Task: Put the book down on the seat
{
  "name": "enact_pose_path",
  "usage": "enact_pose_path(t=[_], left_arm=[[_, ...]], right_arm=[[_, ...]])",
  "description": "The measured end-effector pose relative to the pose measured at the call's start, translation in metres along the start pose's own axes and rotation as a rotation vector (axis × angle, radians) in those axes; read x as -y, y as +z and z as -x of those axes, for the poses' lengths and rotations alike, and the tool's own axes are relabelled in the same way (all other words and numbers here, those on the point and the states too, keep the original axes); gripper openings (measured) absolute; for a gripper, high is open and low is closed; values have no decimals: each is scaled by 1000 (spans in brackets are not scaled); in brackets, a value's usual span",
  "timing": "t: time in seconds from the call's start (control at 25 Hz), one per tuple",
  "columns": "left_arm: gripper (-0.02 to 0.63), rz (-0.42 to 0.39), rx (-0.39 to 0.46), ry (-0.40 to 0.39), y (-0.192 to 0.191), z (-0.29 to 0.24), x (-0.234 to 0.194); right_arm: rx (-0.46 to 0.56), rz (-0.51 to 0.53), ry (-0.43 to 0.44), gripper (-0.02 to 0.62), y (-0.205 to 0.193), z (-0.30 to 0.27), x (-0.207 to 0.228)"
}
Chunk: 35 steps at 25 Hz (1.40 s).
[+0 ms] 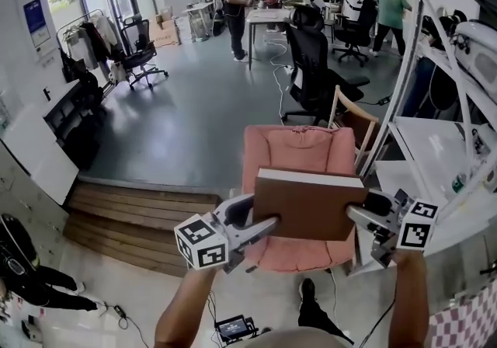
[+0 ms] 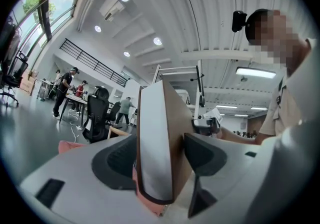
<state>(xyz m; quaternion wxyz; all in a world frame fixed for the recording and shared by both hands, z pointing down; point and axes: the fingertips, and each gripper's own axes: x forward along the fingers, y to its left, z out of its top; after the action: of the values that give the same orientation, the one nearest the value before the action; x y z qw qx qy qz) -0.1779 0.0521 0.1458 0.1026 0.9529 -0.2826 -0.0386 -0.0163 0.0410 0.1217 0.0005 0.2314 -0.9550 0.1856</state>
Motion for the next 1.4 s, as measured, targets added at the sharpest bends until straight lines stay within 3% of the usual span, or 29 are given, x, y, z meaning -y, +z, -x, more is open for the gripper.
enact_pose_path(t=[0.28,0.6,0.88,1.4], left_arm=[[276,-1,-32,107,-12,-31,-50],[276,54,-58,143,-39,-89,-111],[276,103,-175,193,-98,-130,-164],[276,256,-279,202,-214,-195,-260]], right_arm=[[-13,-21,100,219,-1,-34,70],[-36,-79,110,219,-8,-55,159],[-73,-83,61,218,-42,-68,228],[-120,-245,24,218,-131,-107,364]])
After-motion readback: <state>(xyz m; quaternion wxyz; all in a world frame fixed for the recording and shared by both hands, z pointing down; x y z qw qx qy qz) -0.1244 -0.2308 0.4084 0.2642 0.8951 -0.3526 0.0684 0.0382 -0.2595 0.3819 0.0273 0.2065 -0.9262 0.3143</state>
